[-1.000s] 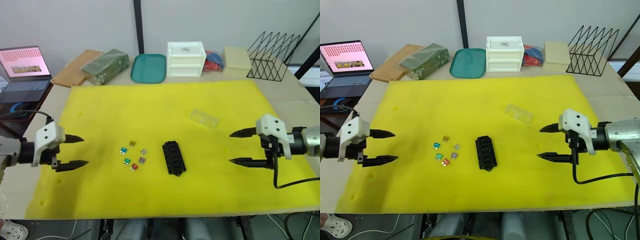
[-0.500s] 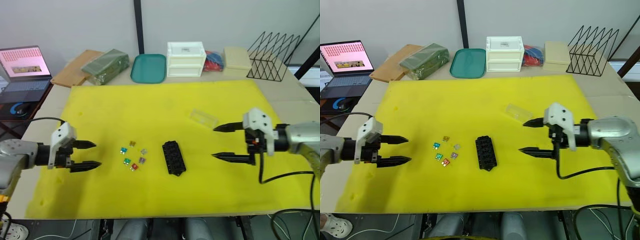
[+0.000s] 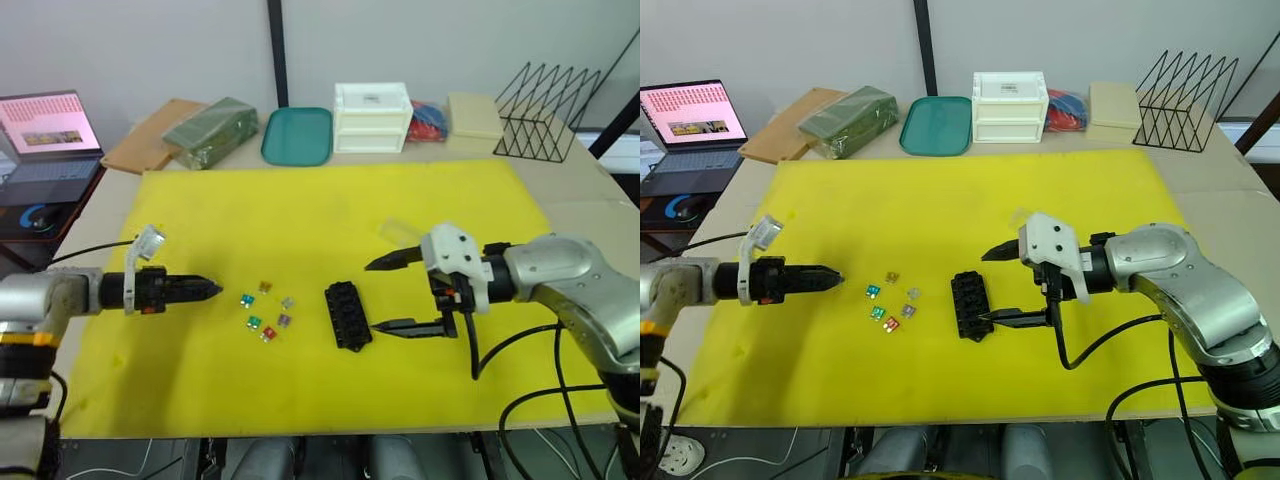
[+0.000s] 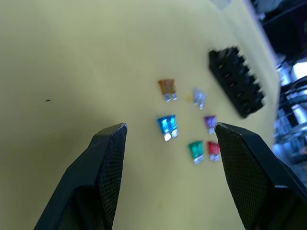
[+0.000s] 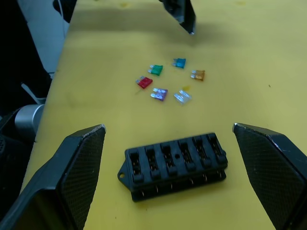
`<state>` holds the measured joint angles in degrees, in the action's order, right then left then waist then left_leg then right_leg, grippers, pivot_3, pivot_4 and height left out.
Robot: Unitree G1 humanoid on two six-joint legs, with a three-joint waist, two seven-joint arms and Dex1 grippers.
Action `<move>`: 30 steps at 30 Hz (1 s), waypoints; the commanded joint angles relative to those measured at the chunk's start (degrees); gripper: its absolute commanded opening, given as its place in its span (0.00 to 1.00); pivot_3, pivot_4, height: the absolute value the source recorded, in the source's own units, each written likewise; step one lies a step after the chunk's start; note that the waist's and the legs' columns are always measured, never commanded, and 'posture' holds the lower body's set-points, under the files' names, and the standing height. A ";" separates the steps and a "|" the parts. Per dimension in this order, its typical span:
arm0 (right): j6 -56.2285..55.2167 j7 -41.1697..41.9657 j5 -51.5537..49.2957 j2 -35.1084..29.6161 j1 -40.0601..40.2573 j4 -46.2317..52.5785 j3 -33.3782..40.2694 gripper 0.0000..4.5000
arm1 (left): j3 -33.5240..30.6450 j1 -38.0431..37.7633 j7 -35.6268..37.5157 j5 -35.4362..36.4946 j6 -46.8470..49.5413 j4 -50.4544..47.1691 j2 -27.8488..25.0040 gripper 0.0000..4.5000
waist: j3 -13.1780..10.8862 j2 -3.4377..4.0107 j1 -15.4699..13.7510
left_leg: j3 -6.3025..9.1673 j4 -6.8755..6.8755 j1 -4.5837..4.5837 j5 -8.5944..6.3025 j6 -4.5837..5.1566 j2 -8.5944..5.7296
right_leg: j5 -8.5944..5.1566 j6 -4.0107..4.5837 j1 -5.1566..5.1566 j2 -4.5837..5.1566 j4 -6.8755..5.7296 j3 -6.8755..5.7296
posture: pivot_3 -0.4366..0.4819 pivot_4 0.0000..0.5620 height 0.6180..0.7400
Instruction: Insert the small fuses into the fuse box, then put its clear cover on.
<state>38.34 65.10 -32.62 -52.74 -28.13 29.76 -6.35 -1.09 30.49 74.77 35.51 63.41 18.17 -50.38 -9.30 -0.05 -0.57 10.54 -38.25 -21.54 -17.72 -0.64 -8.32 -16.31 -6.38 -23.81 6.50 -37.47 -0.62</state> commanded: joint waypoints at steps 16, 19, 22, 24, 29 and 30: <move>0.14 -1.13 0.27 -0.61 -0.12 3.44 1.01 1.00 | 9.49 3.92 2.60 -0.42 8.18 -0.32 2.71 0.68 | 0.02 -0.04 0.13 | -0.38 -0.05 -0.24 0.00 0.00 0.00 | 0.00 0.00 -0.56 0.01 -0.36 0.33 | 0.48 0.27 1.00; 0.08 -1.17 0.44 -0.86 -0.07 3.50 1.10 1.00 | 10.20 4.14 2.64 -0.97 7.14 0.14 3.51 0.68 | 0.02 -0.04 0.05 | -0.42 -0.06 -0.24 0.00 0.00 0.00 | 0.00 0.00 -0.57 0.01 -0.38 0.37 | 0.48 0.27 1.00; -0.71 -1.01 1.25 -1.42 0.15 3.39 1.00 1.00 | 10.17 4.75 1.89 -1.62 6.37 1.80 4.94 0.68 | 0.03 -0.05 -0.17 | -0.45 -0.07 -0.24 0.00 0.00 0.00 | 0.00 0.00 -0.58 0.01 -0.39 0.38 | 0.48 0.27 1.00; -0.65 -1.18 1.23 -1.43 0.22 3.45 0.93 1.00 | 10.51 4.74 2.16 -1.82 6.16 2.17 5.12 0.68 | 0.04 -0.06 -0.18 | -0.45 -0.10 -0.25 0.01 0.00 -0.01 | 0.00 0.00 -0.58 0.02 -0.40 0.38 | 0.48 0.27 1.00; -0.50 -2.06 1.15 -1.01 0.49 3.91 0.91 1.00 | 10.27 5.69 1.17 -3.15 4.27 5.02 6.32 0.49 | 0.04 -0.06 -0.20 | -0.46 -0.15 -0.25 0.01 0.00 -0.02 | 0.00 0.00 -0.58 0.03 -0.45 0.38 | 0.48 0.27 1.00; -0.48 -2.15 1.14 -1.04 0.53 3.96 0.88 1.00 | 10.48 5.72 1.57 -3.29 4.09 5.08 6.23 0.42 | 0.04 -0.06 -0.17 | -0.46 -0.17 -0.25 0.01 0.00 -0.02 | 0.00 0.00 -0.58 0.03 -0.46 0.39 | 0.48 0.27 1.00</move>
<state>38.41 63.24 -31.54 -53.40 -27.38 31.61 -6.94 8.16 36.07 75.97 32.82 67.91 23.24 -44.59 -9.26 -0.11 -0.74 10.08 -38.43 -21.80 -17.71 -0.64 -8.34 -16.31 -6.38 -24.39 6.52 -37.94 -0.24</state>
